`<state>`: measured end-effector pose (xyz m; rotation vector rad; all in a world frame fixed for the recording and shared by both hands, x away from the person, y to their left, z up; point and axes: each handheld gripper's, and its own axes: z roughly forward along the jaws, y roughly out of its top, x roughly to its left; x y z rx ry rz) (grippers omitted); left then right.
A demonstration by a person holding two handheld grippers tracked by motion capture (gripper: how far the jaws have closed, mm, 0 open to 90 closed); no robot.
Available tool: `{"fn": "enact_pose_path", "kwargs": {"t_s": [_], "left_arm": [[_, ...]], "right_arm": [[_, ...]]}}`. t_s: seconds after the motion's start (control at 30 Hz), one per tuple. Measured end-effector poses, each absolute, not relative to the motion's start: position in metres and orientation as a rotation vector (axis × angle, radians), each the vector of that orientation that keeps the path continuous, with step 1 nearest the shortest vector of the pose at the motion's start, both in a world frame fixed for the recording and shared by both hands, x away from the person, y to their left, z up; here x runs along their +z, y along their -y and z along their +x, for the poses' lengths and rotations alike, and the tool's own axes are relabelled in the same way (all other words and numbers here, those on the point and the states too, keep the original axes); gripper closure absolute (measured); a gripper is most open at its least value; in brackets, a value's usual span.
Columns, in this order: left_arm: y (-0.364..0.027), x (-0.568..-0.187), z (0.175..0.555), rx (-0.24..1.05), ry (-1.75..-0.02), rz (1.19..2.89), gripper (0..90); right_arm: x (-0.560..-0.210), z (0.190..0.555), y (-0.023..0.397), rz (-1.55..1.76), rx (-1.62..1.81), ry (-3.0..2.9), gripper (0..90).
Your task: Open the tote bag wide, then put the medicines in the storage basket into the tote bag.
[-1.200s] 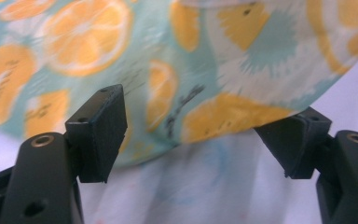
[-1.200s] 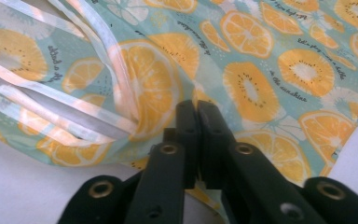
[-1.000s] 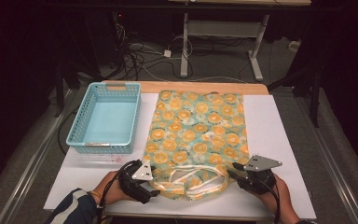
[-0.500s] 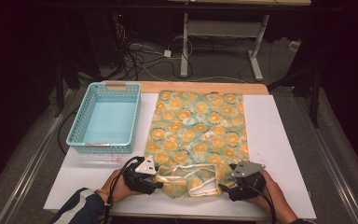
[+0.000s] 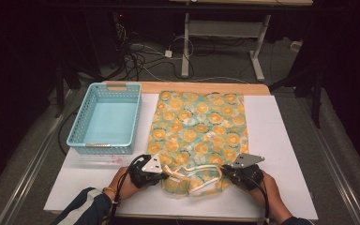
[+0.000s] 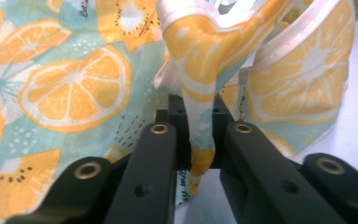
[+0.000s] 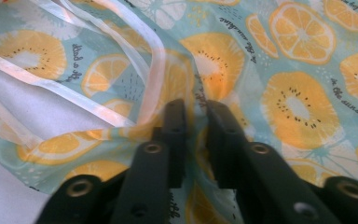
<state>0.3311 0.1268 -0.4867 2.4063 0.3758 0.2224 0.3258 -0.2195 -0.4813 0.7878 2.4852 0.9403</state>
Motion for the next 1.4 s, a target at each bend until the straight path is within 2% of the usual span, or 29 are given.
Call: {"fn": "enact_pose_path", "kwargs": {"t_s": [0.07,0.17,0.5,1.4], "left_arm": [[-0.126,-0.485,0.33,0.258,-0.362,2.419,86.4],[-0.128,-0.48,0.33,0.282,-0.36,2.397,86.9],[-0.14,-0.457,0.328,0.328,-0.383,2.262,87.0],[-0.137,-0.447,0.34,0.461,-0.41,2.169,87.0]], "right_arm": [[-0.48,0.326,0.219,0.801,0.932,-2.483,88.5],[-0.477,0.325,0.221,0.801,0.956,-2.465,89.6],[-0.45,0.318,0.227,0.813,1.103,-2.331,89.9],[-0.441,0.323,0.22,0.752,1.107,-2.265,89.8]]}}
